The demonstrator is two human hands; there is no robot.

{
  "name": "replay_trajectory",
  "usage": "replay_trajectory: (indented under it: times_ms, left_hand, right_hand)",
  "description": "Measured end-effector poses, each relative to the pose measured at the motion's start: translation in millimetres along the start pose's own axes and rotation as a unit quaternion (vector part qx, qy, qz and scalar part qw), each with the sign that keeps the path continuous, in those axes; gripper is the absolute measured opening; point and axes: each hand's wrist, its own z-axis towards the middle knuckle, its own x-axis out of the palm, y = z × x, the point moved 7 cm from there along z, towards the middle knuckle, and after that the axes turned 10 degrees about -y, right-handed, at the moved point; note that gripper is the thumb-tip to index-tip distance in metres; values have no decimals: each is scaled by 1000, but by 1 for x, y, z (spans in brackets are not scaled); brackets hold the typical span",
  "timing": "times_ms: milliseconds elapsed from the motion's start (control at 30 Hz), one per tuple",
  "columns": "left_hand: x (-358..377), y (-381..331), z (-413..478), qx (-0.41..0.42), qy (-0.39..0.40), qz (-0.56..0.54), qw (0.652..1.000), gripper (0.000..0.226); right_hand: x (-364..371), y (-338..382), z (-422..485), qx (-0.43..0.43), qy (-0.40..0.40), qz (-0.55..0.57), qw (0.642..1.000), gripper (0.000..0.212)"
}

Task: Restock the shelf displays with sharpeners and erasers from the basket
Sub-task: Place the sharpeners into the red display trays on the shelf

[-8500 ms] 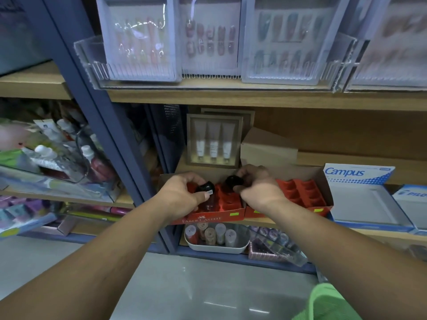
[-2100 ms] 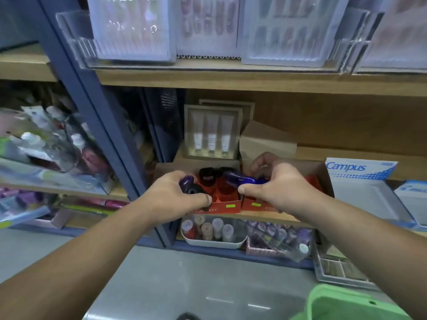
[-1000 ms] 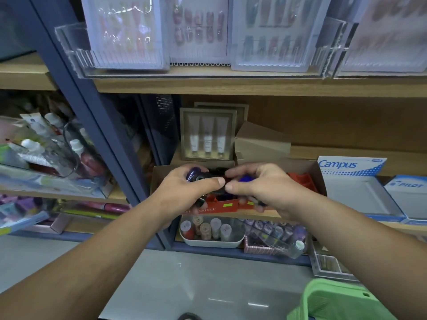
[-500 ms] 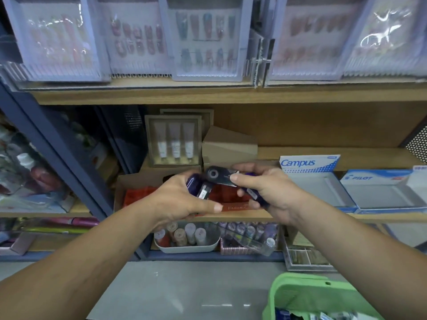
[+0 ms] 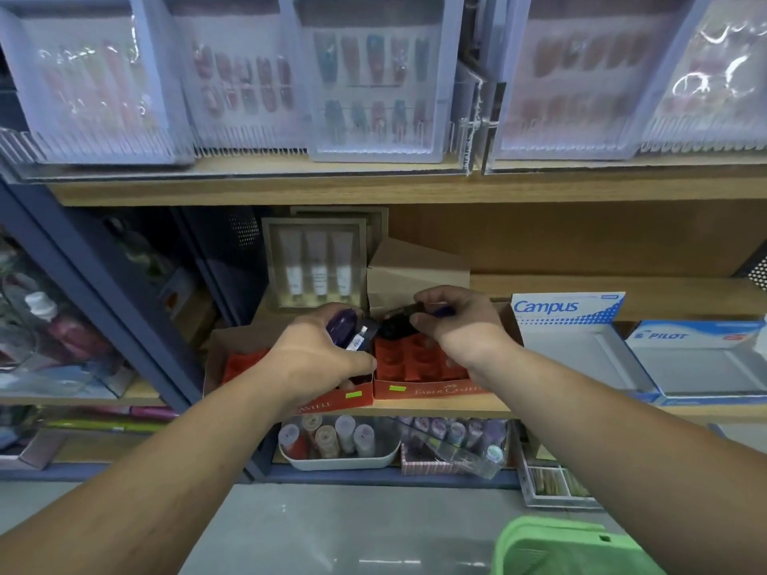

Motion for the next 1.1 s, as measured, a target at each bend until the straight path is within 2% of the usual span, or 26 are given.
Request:
replay_trajectory:
  times_ms: [133, 233, 367, 533, 800, 933, 1033, 1100]
  left_hand:
    - [-4, 16, 5, -59, 6, -80, 995, 27]
    - [-5, 23, 5, -82, 19, -127, 988, 28]
    - [-9, 20, 4, -71, 21, -155, 985, 32]
    - [-20, 19, 5, -36, -17, -122, 992, 31]
    - [-27, 10, 12, 11, -81, -53, 995, 28]
    - [-15, 3, 13, 35, -68, -25, 997, 30]
    - [-9, -6, 14, 66, -71, 2, 995, 27]
    - [-4, -14, 16, 87, -75, 29, 993, 29]
  right_hand:
    - [2, -2, 9, -39, -35, -75, 996, 21]
    - [9, 2, 10, -86, -10, -131, 988, 17]
    - [32, 14, 5, -186, 41, -235, 953, 23]
    - [36, 23, 5, -249, 34, -288, 924, 24]
    - [38, 26, 16, -279, 51, -283, 916, 25]
    - [43, 14, 18, -250, 113, -290, 917, 27]
    - [40, 10, 19, -227, 125, -274, 926, 37]
    - [27, 12, 21, -214, 90, -250, 940, 47]
